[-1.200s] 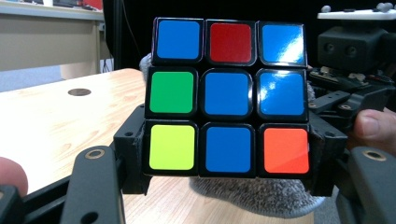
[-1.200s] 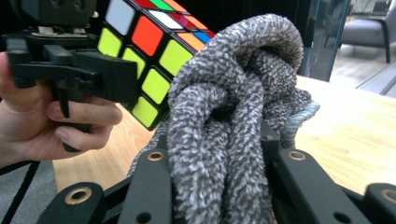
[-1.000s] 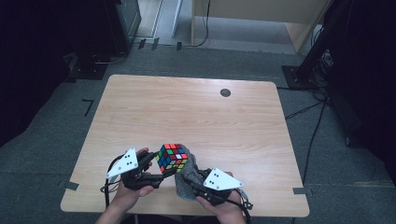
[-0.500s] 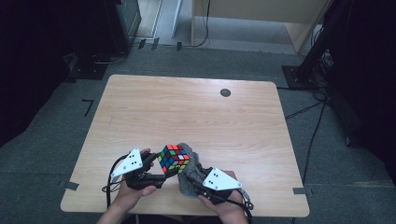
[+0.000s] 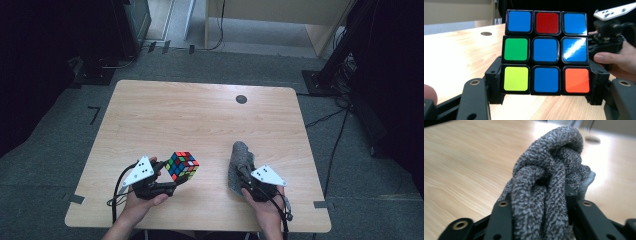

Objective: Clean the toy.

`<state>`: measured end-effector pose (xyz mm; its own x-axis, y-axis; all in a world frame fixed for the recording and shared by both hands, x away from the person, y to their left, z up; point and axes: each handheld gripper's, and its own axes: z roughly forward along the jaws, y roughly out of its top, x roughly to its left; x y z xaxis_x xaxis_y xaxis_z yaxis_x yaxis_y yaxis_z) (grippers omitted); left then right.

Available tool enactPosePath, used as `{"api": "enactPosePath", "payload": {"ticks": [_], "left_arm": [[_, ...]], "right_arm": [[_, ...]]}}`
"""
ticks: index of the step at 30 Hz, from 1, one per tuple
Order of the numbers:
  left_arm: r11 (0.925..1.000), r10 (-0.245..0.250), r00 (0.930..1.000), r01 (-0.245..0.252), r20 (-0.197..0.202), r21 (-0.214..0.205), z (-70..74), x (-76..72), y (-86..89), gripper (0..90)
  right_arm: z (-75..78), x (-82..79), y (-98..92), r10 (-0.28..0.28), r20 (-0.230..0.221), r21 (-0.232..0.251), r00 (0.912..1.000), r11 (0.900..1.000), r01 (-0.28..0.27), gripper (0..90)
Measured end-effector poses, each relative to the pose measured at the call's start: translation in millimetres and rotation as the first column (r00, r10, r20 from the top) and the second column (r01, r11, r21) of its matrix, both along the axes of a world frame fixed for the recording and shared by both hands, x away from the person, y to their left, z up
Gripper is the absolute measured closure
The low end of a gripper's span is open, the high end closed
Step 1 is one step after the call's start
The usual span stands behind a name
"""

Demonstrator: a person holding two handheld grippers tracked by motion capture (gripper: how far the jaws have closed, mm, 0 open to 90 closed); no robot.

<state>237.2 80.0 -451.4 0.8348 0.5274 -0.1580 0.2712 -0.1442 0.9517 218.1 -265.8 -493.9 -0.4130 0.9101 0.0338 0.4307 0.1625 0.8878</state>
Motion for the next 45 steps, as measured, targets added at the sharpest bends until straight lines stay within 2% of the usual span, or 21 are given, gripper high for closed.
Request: {"api": "enactPosePath", "payload": {"ticks": [2, 4, 7, 10, 13, 17, 20, 22, 24, 26, 30, 32, 34, 36, 38, 39, 41, 45], "left_arm": [[0.9999, 0.003, 1.0, -0.003, -0.005, 0.012, -0.3, 0.5, -0.6, 34.0], [0.9998, 0.011, 0.9999, -0.01, -0.013, 0.02, -0.4, 1.5, -1.1, 34.0], [0.9993, 0.017, 0.9995, -0.016, -0.027, 0.034, 0.0, 4.1, -1.5, 34.0], [0.9987, 0.022, 0.9989, -0.02, -0.041, 0.046, 1.6, 6.5, -2.0, 34.0], [0.9983, 0.02, 0.9986, -0.018, -0.049, 0.055, 2.8, 7.9, -3.5, 34.0], [0.9987, -0.011, 0.9976, 0.014, -0.069, 0.048, 4.6, 8.5, -6.1, 34.0], [0.9981, -0.032, 0.996, 0.036, -0.083, 0.05, 5.8, 8.1, -10.2, 34.0], [0.9967, -0.035, 0.9957, 0.041, -0.086, 0.07, 6.4, 7.3, -14.2, 34.0], [0.9943, -0.041, 0.9954, 0.049, -0.086, 0.095, 6.8, 6.0, -18.3, 34.0], [0.9924, -0.056, 0.9948, 0.065, -0.085, 0.104, 7.1, 4.8, -21.2, 33.9], [0.9917, -0.073, 0.9919, 0.083, -0.105, 0.098, 7.7, 4.2, -25.1, 33.9], [0.9919, -0.08, 0.9884, 0.092, -0.129, 0.088, 7.7, 4.7, -26.7, 34.0], [0.9904, -0.099, 0.9832, 0.112, -0.154, 0.081, 8.1, 5.0, -28.9, 33.9], [0.9874, -0.112, 0.9804, 0.128, -0.162, 0.093, 8.8, 4.1, -32.1, 33.9], [0.9854, -0.122, 0.9775, 0.14, -0.172, 0.096, 9.3, 3.3, -34.5, 33.9], [0.9849, -0.126, 0.9759, 0.145, -0.178, 0.095, 9.3, 3.3, -35.1, 33.9], [0.9838, -0.131, 0.972, 0.152, -0.195, 0.095, 8.4, 3.9, -35.7, 33.9], [0.9849, -0.13, 0.9639, 0.153, -0.232, 0.082, 6.8, 6.7, -35.8, 33.8]], "right_arm": [[-6.6, 3.1, -3.5, -0.014, -0.023, 0.019, 0.9996, 0.9997, 0.015, 51.1], [-6.7, 3.9, -5.0, -0.026, -0.018, 0.034, 0.9995, 0.999, 0.027, 37.5], [4.3, 0.1, -2.2, -0.017, 0.048, 0.032, 0.9987, 0.9994, 0.016, 27.2], [17.3, -6.6, 6.5, 0.036, 0.12, 0.046, 0.9921, 0.998, -0.042, 24.0], [24.3, -13.6, 20.3, 0.129, 0.187, 0.065, 0.9739, 0.9875, -0.144, 22.1], [24.8, -20.2, 43.6, 0.233, 0.228, 0.048, 0.9454, 0.9671, -0.25, 18.8], [22.7, -23.7, 58.6, 0.292, 0.263, 0.042, 0.9195, 0.9486, -0.314, 16.1], [21.0, -26.0, 66.9, 0.329, 0.278, 0.017, 0.9024, 0.9375, -0.347, 15.3], [18.9, -28.3, 73.8, 0.358, 0.286, -0.014, 0.8889, 0.9291, -0.37, 15.1], [16.6, -29.6, 79.1, 0.371, 0.286, -0.046, 0.8835, 0.9261, -0.374, 15.0], [11.6, -31.8, 85.6, 0.373, 0.303, -0.108, 0.8772, 0.9278, -0.357, 15.4], [9.8, -33.2, 89.0, 0.378, 0.316, -0.142, 0.8704, 0.9259, -0.35, 15.4], [8.8, -34.6, 92.5, 0.37, 0.334, -0.174, 0.8668, 0.928, -0.329, 15.2], [8.6, -35.5, 94.9, 0.369, 0.355, -0.195, 0.8589, 0.9277, -0.318, 15.7], [8.3, -36.9, 96.8, 0.371, 0.377, -0.218, 0.8486, 0.926, -0.309, 19.6], [7.9, -37.8, 97.4, 0.376, 0.389, -0.233, 0.8408, 0.9232, -0.306, 23.2], [7.3, -39.2, 97.7, 0.368, 0.41, -0.254, 0.8346, 0.925, -0.282, 30.7], [7.3, -41.3, 97.5, 0.376, 0.425, -0.297, 0.8232, 0.9171, -0.266, 34.0]]}}
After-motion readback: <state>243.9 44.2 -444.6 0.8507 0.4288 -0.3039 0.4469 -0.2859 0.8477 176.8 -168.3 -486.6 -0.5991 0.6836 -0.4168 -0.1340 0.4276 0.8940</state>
